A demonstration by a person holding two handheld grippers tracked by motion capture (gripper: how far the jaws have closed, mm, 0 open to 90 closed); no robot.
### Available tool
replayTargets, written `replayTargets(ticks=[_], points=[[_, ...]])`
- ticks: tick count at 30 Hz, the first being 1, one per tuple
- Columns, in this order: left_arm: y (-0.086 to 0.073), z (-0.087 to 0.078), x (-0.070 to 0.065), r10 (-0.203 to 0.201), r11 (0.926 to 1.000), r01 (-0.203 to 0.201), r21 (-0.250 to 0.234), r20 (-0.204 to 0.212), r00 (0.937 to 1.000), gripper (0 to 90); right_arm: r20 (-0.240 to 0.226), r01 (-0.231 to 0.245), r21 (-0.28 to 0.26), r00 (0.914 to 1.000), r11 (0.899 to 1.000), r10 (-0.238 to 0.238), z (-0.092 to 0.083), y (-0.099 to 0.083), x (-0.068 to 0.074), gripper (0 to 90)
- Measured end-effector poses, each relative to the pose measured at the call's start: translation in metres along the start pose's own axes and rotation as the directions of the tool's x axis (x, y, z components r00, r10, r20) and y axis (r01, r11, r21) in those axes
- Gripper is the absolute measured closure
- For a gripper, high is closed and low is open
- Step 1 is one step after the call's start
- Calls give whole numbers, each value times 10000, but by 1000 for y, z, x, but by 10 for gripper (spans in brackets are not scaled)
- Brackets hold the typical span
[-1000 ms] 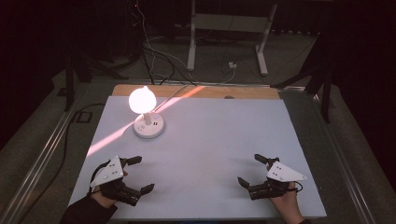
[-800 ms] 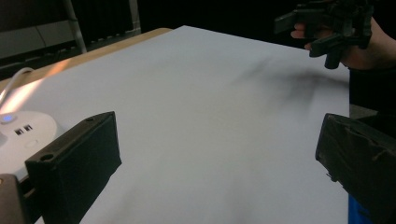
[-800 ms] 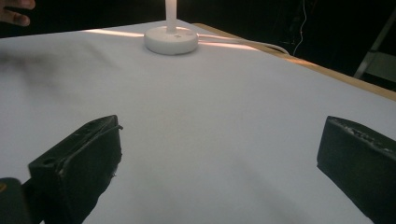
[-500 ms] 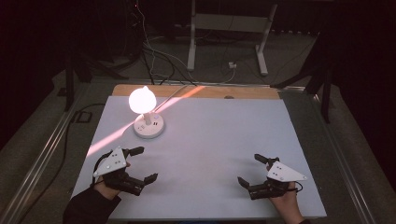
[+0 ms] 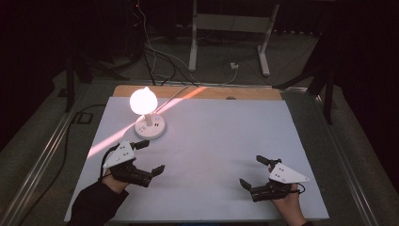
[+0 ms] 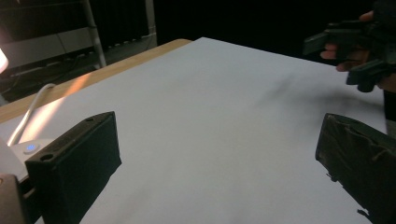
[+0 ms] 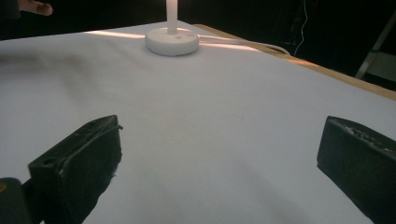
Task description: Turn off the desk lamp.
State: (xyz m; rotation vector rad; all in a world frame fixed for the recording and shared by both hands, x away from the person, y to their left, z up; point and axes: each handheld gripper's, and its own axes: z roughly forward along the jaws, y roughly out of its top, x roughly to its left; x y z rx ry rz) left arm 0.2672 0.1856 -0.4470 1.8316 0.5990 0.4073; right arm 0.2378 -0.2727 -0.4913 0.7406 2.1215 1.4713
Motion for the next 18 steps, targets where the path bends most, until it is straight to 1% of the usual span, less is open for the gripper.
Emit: replayTargets(ticks=[1,3,4,5,6,8,11,12,15,18], points=[[0,1,1,-32,10000,33,34,-112,9999,6,-1,-13,-16,10000,10000,13,0,0,0,0],[1,2,2,-93,10000,93,-7,-168,9998,5,-28,-34,-9,10000,10000,34,0,0,0,0],[2,4,3,-141,9999,142,14,-307,9994,6,-26,-16,4,10000,10000,16,0,0,0,0],[2,4,3,-141,9999,142,14,-307,9994,6,-18,9,8,10000,10000,-9,0,0,0,0],[3,5,5,-137,9999,138,2,-450,9989,5,-23,5,-5,10000,10000,-5,0,0,0,0],[5,8,7,-256,9997,258,20,-689,9973,6,-34,-44,-24,10000,10000,44,0,0,0,0],[6,11,10,-278,9996,281,12,-890,9956,6,-29,-9,-5,10000,10000,9,0,0,0,0],[6,11,10,-278,9996,281,12,-890,9956,6,-32,-20,-10,10000,10000,20,0,0,0,0],[9,15,14,-451,9990,447,-59,-1169,9921,6,-51,-74,-20,10000,10000,74,0,0,0,0],[9,18,15,-456,9990,453,-51,-1290,9906,6,-61,-41,-31,10000,10000,41,0,0,0,0]])
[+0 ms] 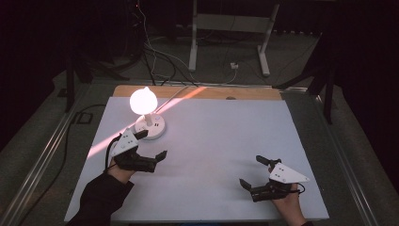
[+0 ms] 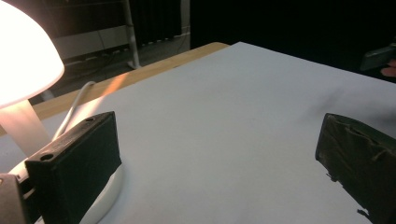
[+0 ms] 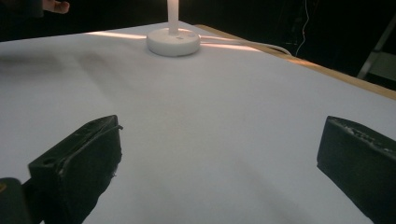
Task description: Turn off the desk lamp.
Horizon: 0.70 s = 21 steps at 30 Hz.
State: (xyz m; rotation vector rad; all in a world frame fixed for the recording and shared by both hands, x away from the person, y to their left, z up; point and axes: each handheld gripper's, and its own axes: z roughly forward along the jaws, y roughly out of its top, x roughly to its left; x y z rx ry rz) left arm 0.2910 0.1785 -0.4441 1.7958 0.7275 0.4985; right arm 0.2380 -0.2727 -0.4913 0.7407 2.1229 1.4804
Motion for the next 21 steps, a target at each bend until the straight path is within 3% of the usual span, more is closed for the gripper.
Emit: replayTargets(ticks=[11,14,20,21], points=[[-2,21,7,-257,9995,271,153,-818,9963,6,-24,-32,37,10000,10000,32,1,-1,0,0],[-3,27,11,-406,9990,425,133,-1197,9920,6,-42,-69,23,10000,10000,69,1,0,0,0],[-5,33,17,-646,9975,680,197,-1394,9881,6,-71,-109,39,9999,9999,109,1,-1,-1,0],[-6,36,18,-667,9971,719,266,-1598,9849,6,-81,-87,50,9999,9999,87,1,-1,-1,0]])
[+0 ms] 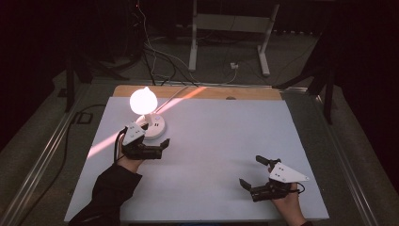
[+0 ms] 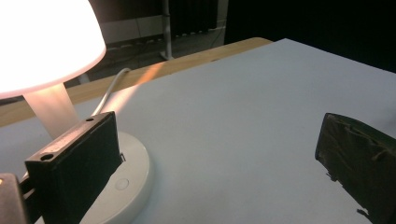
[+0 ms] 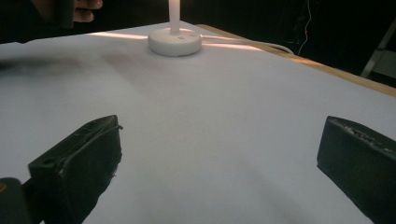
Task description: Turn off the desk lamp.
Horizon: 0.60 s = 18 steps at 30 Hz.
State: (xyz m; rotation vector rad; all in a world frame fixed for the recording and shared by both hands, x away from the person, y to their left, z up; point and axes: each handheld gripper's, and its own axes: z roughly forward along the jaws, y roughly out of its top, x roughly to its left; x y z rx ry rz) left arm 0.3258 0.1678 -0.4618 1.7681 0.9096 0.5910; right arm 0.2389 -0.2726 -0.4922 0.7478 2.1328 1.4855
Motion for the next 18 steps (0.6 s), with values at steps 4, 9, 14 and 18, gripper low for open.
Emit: replayTargets(ticks=[4,9,14,18], points=[[-1,6,4,-297,9995,299,75,-272,9992,6,-16,-23,0,10000,10000,23,0,0,0,0],[-2,13,11,-762,9969,775,132,-783,9940,6,-31,-34,-7,10000,10000,34,0,0,0,0],[-2,17,15,-782,9965,803,232,-819,9936,24,-50,-32,-16,10000,10000,32,0,0,-1,0],[-3,20,18,-806,9959,842,321,-999,9917,83,-83,-37,23,10000,10000,37,1,0,-1,0]])
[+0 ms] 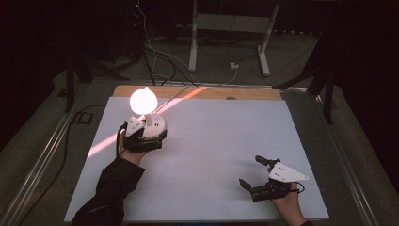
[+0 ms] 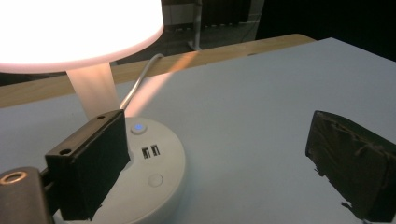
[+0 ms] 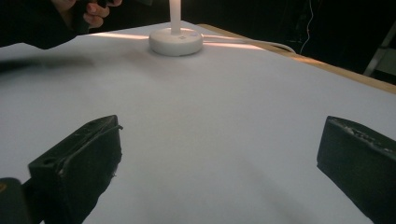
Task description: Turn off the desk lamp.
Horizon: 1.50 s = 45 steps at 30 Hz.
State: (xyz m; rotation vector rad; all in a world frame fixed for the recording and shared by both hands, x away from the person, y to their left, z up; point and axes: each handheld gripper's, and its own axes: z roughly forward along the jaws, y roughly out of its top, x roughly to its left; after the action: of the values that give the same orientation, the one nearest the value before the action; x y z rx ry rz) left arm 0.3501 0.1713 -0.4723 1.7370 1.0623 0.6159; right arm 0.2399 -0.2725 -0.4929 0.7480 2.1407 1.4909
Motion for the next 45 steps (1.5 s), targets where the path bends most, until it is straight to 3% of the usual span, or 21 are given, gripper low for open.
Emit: replayTargets(ticks=[4,8,14,17,25,30,36,45], points=[[-3,5,5,161,9998,-156,121,-436,9989,178,-32,-51,-1,10000,10000,51,0,0,0,0],[-2,6,8,364,9991,-346,227,-829,9959,373,-48,-19,4,10000,10000,19,0,0,0,0],[-5,12,14,473,9977,-383,555,-1701,9843,582,-55,-33,3,10000,10000,33,0,0,0,0],[-7,14,18,402,9972,-278,692,-1864,9816,680,-64,-50,16,10000,10000,50,0,0,0,0],[-11,20,21,612,9935,-431,1055,-1747,9827,825,-65,-25,6,10000,10000,25,1,0,0,0],[-13,25,21,594,9898,-389,1370,-1486,9871,892,-80,-19,20,10000,10000,19,1,0,0,0],[-16,29,23,547,9866,-357,1590,-1166,9917,900,-108,-51,24,9999,10000,52,1,0,0,0],[-19,36,24,548,9810,-349,1906,-1003,9934,900,-119,-59,20,9999,10000,59,1,0,0,0]])
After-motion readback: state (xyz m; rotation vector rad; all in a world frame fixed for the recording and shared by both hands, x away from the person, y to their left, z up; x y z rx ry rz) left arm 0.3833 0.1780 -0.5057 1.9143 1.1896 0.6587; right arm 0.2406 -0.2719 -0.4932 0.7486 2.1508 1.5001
